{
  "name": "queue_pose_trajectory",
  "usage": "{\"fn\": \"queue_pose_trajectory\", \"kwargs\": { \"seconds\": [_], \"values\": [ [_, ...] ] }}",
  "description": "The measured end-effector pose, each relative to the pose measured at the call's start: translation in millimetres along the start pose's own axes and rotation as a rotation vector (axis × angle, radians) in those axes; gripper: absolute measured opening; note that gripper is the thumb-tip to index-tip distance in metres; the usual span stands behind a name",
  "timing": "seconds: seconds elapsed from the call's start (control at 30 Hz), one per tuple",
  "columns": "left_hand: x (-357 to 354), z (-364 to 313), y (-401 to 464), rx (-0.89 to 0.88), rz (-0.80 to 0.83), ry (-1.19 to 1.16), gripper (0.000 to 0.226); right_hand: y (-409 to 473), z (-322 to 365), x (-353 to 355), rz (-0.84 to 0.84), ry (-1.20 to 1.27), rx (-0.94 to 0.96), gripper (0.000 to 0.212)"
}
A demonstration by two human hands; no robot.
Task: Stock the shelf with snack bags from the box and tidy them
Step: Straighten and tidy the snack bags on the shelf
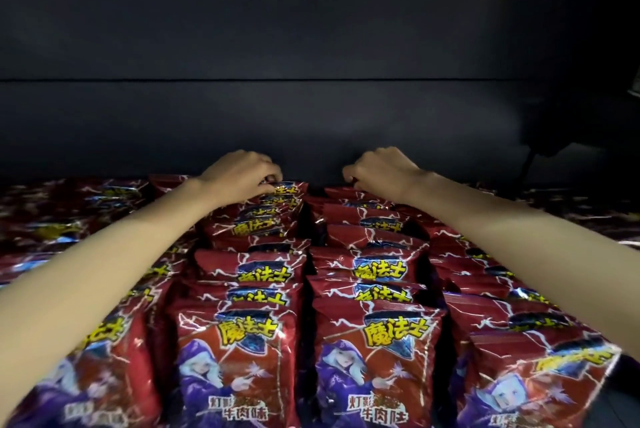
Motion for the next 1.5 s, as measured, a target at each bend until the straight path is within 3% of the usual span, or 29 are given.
{"fn": "queue_pose_trajectory", "kwargs": {
  "seconds": [0.1, 0.37, 0.6, 0.83, 1.1, 1.27, 1.5],
  "values": [
    [-1, -3, 6, -0.003, 0.015, 0.036, 0.025, 4, 0, -9, 0.026, -0.015, -0.011, 0.017],
    [-7, -23, 12, 0.012, -0.133, -0.066, 0.025, 1, -4, -8, -0.062, -0.003, -0.061, 0.016],
    [5, -31, 19, -0.044, -0.115, -0.076, 0.030, -4, -7, -4, -0.073, 0.017, -0.062, 0.016],
    [52, 4, -34, -0.091, -0.387, 0.043, 0.018, 4, 3, 30, -0.199, 0.188, -0.057, 0.021],
    [20, 88, -71, 0.135, -0.110, 0.016, 0.033, 42, 72, 23, -0.124, 0.034, 0.115, 0.042],
    [4, 105, -67, 0.072, 0.068, 0.059, 0.029, 52, 88, 21, -0.107, -0.117, 0.189, 0.073],
    [-3, 106, -61, -0.026, 0.120, -0.088, 0.027, 62, 91, 21, -0.063, -0.187, 0.169, 0.059]
  ]
}}
Point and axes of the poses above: each hand's wrist, its own y-axis towards the middle knuckle, its own x-axis out of the back of the hand, z = x × y, the point moved 10 cm from there along y, towards the middle knuckle, and after that the axes turned 3 degrees about -y, right-handed, at the moved point
